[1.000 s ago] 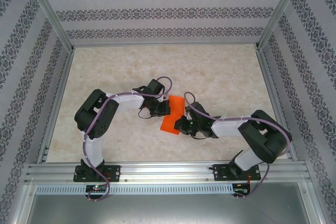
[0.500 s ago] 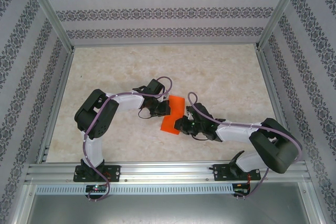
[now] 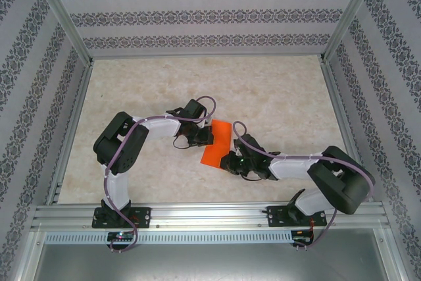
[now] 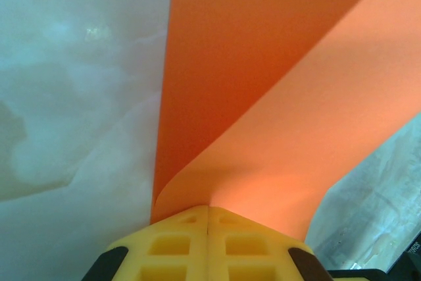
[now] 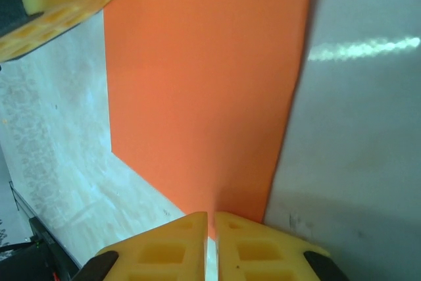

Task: Fold a paper plane with a square sheet of paper (pick it up from the middle)
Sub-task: Fold the square sheet of paper in half at the center of the table.

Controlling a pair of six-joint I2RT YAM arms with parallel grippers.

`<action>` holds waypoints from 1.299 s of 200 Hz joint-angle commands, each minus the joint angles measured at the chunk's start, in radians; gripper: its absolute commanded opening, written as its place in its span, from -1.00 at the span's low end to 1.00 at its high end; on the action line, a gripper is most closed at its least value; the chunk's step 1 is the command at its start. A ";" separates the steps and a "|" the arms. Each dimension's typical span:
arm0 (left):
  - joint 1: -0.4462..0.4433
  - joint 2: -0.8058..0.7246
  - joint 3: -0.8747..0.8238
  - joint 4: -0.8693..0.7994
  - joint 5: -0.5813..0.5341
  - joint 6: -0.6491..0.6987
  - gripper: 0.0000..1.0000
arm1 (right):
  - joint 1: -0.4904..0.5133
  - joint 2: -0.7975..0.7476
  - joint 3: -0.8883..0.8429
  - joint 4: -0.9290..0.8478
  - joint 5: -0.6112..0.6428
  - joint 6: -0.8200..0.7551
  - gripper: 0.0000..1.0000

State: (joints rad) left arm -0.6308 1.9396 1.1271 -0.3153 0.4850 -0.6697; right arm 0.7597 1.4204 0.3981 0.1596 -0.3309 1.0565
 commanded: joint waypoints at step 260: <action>-0.012 0.058 -0.010 -0.102 -0.045 0.039 -0.93 | -0.230 0.171 0.174 0.021 -0.044 -0.167 -0.74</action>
State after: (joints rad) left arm -0.6308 1.9434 1.1309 -0.3229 0.4850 -0.6548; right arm 0.5415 1.5589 0.5755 0.1535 -0.3912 0.9283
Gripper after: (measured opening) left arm 0.068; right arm 0.132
